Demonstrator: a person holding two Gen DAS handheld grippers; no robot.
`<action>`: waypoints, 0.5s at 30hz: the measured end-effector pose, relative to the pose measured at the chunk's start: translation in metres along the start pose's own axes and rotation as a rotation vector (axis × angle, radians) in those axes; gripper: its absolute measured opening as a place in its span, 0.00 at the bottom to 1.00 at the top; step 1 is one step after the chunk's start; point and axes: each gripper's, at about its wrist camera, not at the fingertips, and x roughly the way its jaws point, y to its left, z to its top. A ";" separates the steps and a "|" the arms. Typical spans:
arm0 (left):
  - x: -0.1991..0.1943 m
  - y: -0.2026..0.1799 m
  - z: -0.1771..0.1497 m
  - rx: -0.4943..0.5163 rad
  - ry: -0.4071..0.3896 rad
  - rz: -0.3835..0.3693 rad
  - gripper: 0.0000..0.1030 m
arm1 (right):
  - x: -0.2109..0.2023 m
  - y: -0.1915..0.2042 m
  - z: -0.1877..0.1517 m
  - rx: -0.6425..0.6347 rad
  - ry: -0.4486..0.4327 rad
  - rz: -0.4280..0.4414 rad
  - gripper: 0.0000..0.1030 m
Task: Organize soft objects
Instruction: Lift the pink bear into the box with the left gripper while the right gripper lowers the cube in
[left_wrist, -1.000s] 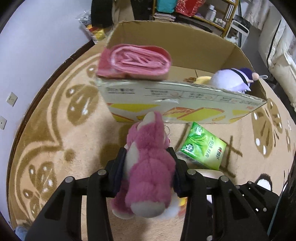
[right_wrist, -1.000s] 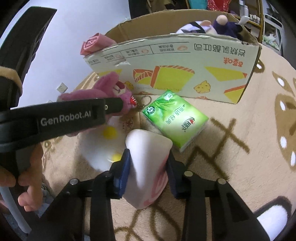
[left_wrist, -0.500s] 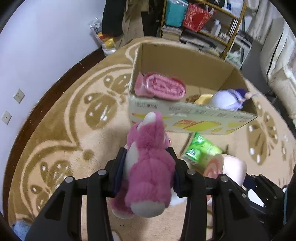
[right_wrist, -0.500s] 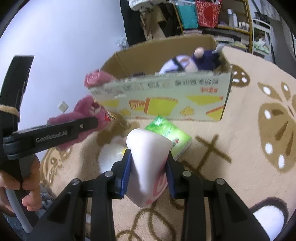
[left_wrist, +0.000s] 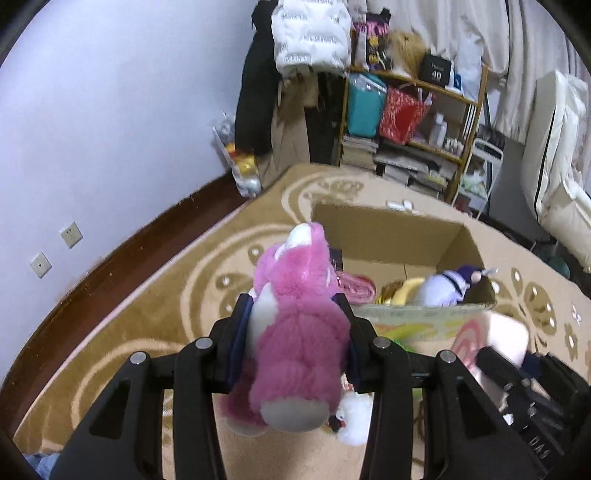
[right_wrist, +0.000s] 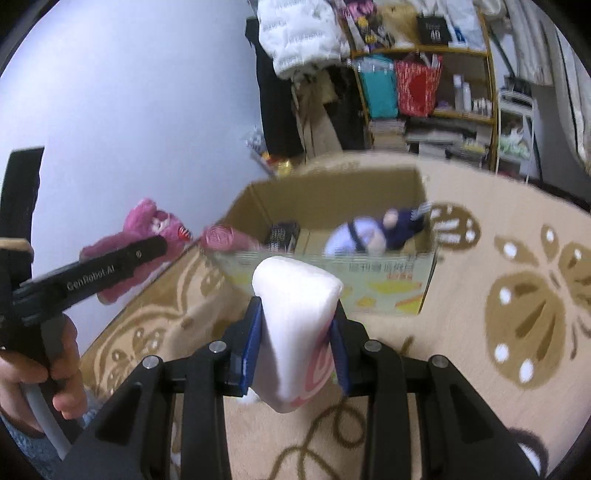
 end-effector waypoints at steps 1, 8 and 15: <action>-0.004 0.002 0.003 -0.005 -0.018 0.001 0.40 | -0.002 0.001 0.005 -0.003 -0.016 -0.001 0.35; -0.029 0.006 0.020 -0.011 -0.117 -0.001 0.40 | -0.018 0.005 0.024 -0.019 -0.119 -0.014 0.35; -0.046 0.003 0.038 -0.061 -0.197 -0.024 0.40 | -0.020 0.000 0.037 -0.018 -0.171 -0.019 0.35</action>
